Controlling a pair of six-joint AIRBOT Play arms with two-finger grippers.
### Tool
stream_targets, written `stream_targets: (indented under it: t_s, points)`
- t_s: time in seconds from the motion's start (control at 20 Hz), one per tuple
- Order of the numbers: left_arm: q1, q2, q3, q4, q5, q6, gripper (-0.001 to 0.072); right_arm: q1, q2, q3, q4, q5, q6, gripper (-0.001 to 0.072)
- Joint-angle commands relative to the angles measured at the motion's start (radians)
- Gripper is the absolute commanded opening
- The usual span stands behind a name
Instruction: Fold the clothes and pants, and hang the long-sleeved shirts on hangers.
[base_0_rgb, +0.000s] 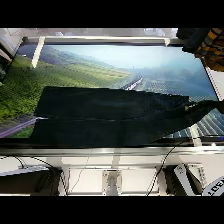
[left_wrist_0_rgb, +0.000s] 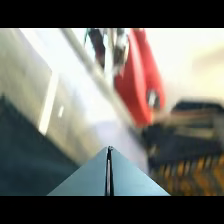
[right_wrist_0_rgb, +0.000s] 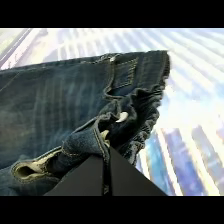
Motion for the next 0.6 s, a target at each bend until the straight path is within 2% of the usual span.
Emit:
stream_targets:
  t_s: [0.0,0.05,0.15,0.35,0.4,0.45,0.5,0.55]
  points:
    - [-0.116,0.001,0.0,0.423,0.016,-0.058,0.002,-0.006,0.004,0.005,0.015,-0.009,-0.003,0.0031]
    - [-0.143,0.001,0.0,0.577,0.027,-0.082,0.0036,-0.006,0.003,0.005,0.015,-0.01,-0.003,0.0031]
    - [-0.176,0.001,0.0,0.75,0.042,-0.087,0.0165,-0.006,0.003,0.005,0.015,-0.009,-0.003,0.0031]
    - [-0.205,-0.011,0.0,0.764,0.094,-0.06,0.0168,-0.006,0.003,0.004,0.002,0.004,-0.001,0.0031]
    - [-0.213,-0.022,-0.001,0.764,0.094,-0.047,0.0193,-0.006,0.003,0.004,-0.008,0.016,-0.001,0.0031]
    - [-0.225,-0.038,-0.001,0.764,0.093,-0.041,0.029,-0.006,0.003,0.004,-0.015,0.023,0.003,0.0031]
    - [-0.241,-0.059,-0.001,0.764,0.093,-0.04,0.0351,-0.006,0.003,0.004,-0.016,0.027,0.01,0.0032]
    - [-0.258,-0.08,-0.001,0.764,0.091,-0.04,0.0366,-0.006,0.003,0.004,-0.015,0.027,0.018,0.0032]
